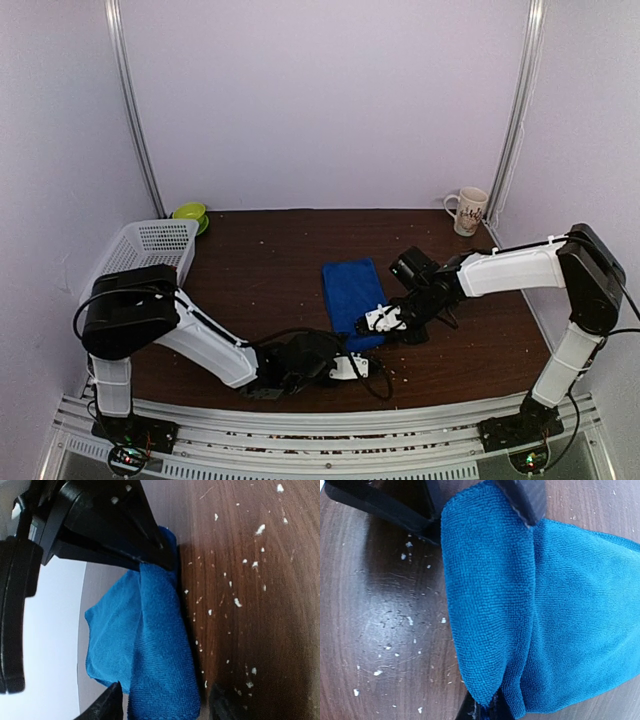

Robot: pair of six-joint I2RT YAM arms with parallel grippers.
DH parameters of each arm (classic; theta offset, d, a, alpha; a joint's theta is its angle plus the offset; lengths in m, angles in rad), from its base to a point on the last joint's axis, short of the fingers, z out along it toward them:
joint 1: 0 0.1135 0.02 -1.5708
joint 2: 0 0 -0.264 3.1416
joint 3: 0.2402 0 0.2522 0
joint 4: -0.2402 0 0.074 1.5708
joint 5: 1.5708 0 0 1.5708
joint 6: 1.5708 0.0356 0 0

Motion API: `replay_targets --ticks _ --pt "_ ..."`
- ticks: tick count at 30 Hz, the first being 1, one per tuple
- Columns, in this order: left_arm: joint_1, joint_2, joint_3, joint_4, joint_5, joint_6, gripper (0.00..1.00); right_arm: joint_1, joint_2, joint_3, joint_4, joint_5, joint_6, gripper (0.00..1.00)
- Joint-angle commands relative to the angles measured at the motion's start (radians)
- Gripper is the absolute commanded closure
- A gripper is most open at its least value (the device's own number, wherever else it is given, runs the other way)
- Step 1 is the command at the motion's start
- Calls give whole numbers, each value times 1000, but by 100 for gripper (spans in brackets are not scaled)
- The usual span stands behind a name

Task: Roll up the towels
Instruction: Roll the towel at the center of the board.

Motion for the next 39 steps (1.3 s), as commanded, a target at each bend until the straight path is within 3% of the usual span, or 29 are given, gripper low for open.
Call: replay_targets --ticks 1,9,15,17,24,33,39 --pt "5 26 3 -136 53 8 41 -10 -3 34 -58 -50 -7 100" --pt "8 54 25 -193 30 8 48 -19 -8 52 -103 -82 -28 100" --pt "20 39 15 -202 35 8 62 -27 -11 60 -130 -97 -44 100" --pt "24 43 22 -222 37 8 76 -29 -9 63 -136 -99 -48 100" --pt "33 34 18 -224 59 8 84 -32 6 72 -152 -99 -52 100" --pt "86 -49 19 -300 241 -65 100 -39 22 104 -238 -124 -89 100" --pt "121 -113 25 -374 426 -141 100 -37 65 153 -365 -149 -124 100"
